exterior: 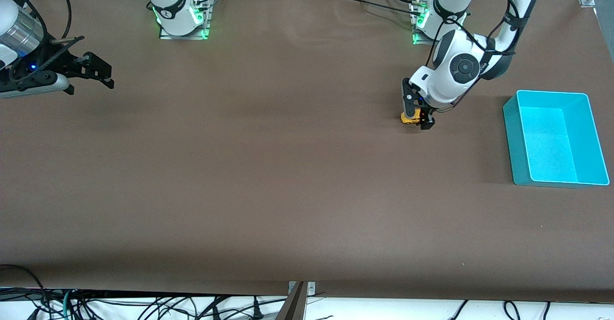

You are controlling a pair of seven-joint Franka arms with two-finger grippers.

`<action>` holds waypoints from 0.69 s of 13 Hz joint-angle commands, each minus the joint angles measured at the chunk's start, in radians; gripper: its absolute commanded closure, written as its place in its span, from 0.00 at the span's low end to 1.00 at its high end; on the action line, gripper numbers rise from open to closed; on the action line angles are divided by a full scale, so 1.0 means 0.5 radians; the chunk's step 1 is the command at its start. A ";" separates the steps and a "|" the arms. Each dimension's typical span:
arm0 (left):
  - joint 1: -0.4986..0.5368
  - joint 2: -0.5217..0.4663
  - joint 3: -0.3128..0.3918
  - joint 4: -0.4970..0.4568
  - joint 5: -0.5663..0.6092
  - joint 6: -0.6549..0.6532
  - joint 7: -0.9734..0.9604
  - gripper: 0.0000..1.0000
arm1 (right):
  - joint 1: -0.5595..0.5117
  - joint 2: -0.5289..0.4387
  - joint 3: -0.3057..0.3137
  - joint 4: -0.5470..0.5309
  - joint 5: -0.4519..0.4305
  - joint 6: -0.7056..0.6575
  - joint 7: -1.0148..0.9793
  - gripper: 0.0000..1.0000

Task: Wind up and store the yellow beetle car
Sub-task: 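Lower the left gripper over the car and close on it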

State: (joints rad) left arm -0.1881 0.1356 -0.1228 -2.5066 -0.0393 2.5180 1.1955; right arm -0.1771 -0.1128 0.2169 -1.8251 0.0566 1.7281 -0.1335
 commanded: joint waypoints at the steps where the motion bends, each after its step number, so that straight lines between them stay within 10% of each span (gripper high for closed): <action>1: 0.002 -0.032 -0.006 -0.104 -0.026 0.136 -0.007 0.00 | 0.007 -0.011 -0.007 -0.010 -0.009 -0.008 0.025 0.00; 9: -0.032 0.088 -0.003 -0.208 -0.023 0.446 -0.075 0.00 | 0.007 -0.008 -0.004 -0.019 -0.009 0.001 0.025 0.00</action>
State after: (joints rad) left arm -0.1979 0.1814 -0.1230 -2.5977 -0.0393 2.7103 1.1605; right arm -0.1771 -0.1106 0.2169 -1.8308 0.0565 1.7282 -0.1334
